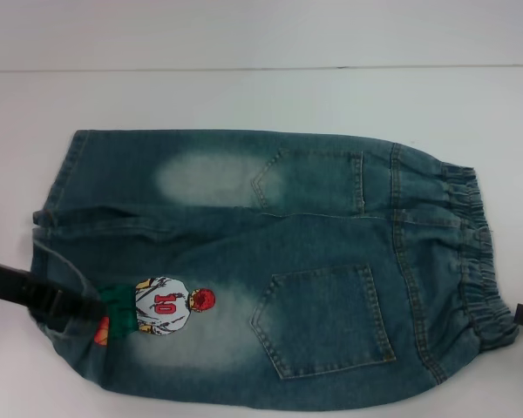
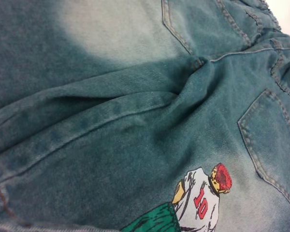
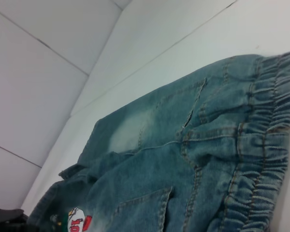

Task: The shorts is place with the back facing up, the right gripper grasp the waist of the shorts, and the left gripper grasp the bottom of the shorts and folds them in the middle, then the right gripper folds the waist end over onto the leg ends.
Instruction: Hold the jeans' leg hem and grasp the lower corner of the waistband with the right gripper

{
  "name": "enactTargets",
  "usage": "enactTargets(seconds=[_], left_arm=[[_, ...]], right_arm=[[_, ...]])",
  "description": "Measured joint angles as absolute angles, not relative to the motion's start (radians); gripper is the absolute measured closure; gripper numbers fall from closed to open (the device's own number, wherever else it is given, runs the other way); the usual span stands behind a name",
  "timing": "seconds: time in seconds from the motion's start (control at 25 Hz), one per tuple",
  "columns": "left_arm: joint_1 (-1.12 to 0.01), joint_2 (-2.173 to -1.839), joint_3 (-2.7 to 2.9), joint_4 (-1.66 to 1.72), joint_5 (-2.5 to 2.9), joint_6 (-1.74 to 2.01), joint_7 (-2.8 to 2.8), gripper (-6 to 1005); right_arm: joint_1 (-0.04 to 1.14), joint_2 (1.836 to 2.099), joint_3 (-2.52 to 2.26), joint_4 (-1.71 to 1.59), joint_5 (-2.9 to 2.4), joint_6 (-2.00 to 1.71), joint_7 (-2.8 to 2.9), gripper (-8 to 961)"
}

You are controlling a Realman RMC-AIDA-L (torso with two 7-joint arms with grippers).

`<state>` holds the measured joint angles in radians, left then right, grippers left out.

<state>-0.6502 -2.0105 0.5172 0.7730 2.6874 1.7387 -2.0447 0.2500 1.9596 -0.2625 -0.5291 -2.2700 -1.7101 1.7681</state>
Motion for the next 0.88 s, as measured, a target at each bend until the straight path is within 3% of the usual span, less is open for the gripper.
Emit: enactTargets(seconds=[0.24,0.88], left_arm=[[-0.652,-2.017,0.520,0.773,2.687,1.732,-2.040,979],[-0.654,-2.015,0.520,0.772,2.688,1.736,-2.030,979]], right_arm=[[0.257,1.944,-0.259,-0.527,-2.265,-1.747,1.797,40],[0.255,1.954,-0.257,-0.514,-2.264,-1.752,1.817,40]])
